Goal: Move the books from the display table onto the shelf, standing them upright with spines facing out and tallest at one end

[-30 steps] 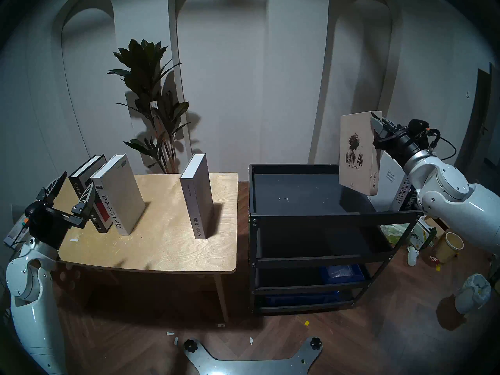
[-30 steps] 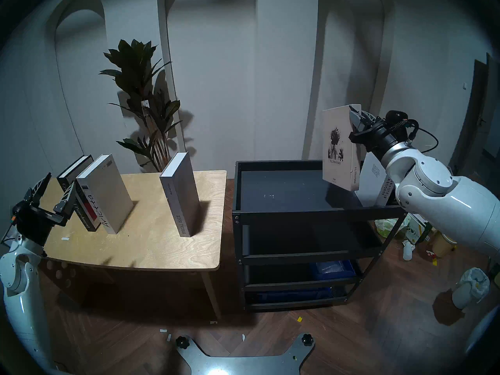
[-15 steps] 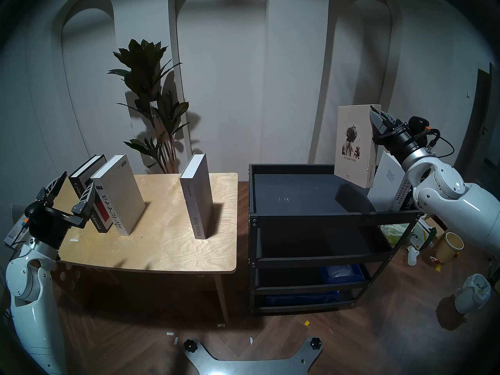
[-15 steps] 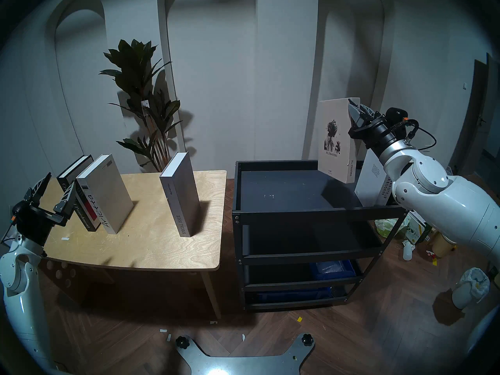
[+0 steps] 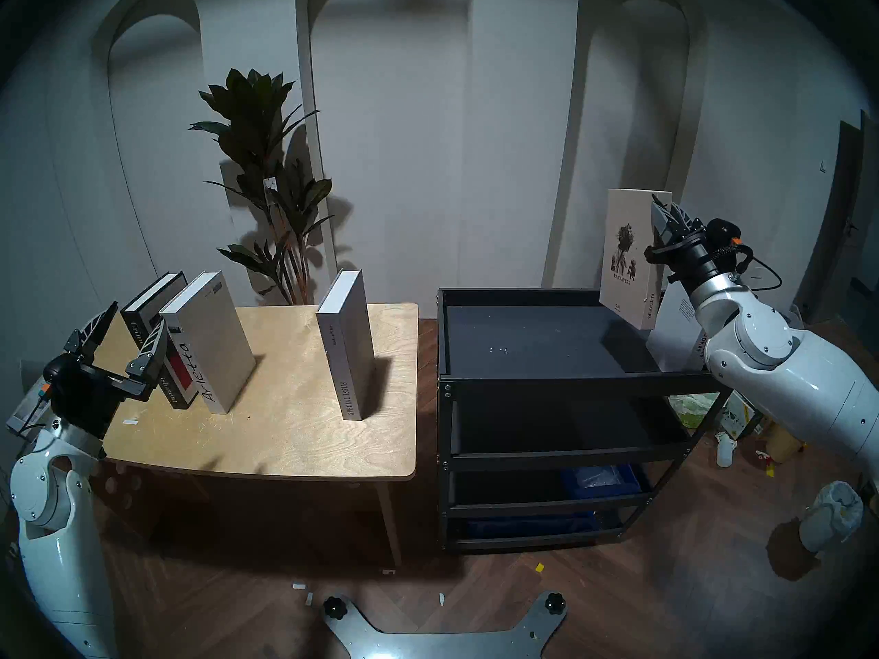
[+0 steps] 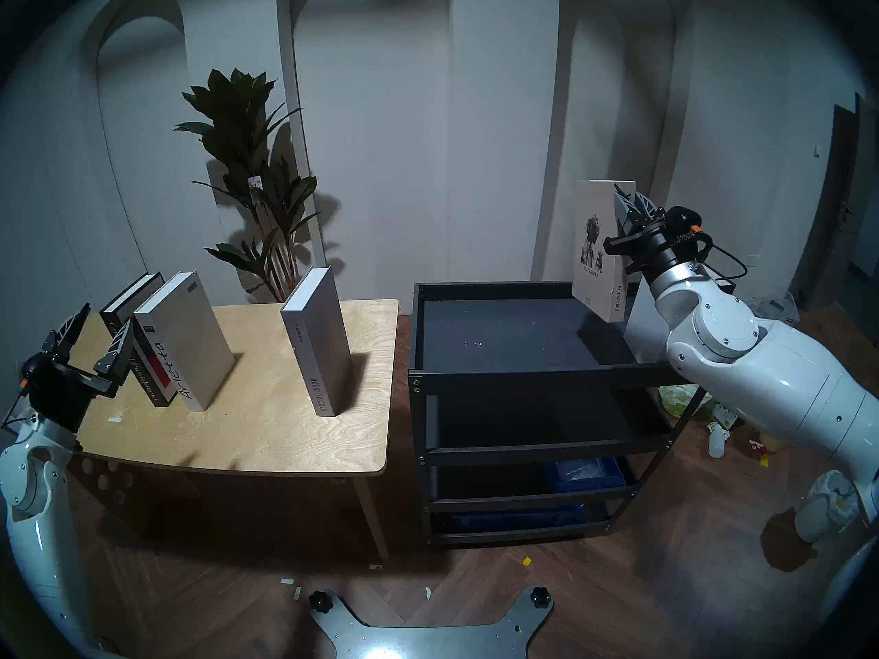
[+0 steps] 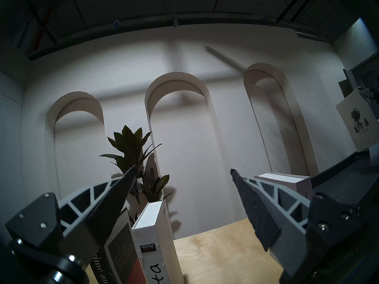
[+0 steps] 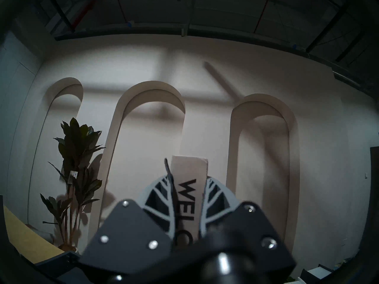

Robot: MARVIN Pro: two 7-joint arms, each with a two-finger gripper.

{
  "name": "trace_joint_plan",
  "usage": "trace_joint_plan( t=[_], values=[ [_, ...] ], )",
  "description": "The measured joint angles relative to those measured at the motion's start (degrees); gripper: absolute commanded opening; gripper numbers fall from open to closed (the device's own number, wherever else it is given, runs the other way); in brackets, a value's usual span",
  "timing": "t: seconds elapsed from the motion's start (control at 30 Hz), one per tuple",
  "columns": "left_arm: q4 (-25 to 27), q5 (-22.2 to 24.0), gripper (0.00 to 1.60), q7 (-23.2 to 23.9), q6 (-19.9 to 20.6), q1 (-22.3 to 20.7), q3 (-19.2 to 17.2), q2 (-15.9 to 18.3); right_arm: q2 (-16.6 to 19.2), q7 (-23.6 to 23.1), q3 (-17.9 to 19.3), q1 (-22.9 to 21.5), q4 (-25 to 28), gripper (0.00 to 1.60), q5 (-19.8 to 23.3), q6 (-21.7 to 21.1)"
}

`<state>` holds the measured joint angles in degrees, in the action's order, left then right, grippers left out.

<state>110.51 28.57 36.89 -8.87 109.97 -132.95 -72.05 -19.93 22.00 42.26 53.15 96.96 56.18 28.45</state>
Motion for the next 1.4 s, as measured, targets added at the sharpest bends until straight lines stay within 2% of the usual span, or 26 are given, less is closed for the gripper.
trace_joint_plan(
  t=[0.27,1.03,1.4],
  values=[
    [0.02,0.00,1.60,0.02,0.00,-0.01,-0.01,-0.03,-0.90,0.38,-0.60,0.38,-1.78,0.00,-0.29,0.78],
    [0.02,0.00,1.60,0.08,0.00,-0.01,-0.04,-0.07,3.39,-7.86,-1.06,2.16,-6.91,0.00,5.78,3.97],
    [0.04,0.00,1.60,0.09,0.00,-0.01,-0.05,-0.09,3.28,-10.26,-2.03,2.66,-9.91,0.00,6.93,4.98]
  ],
)
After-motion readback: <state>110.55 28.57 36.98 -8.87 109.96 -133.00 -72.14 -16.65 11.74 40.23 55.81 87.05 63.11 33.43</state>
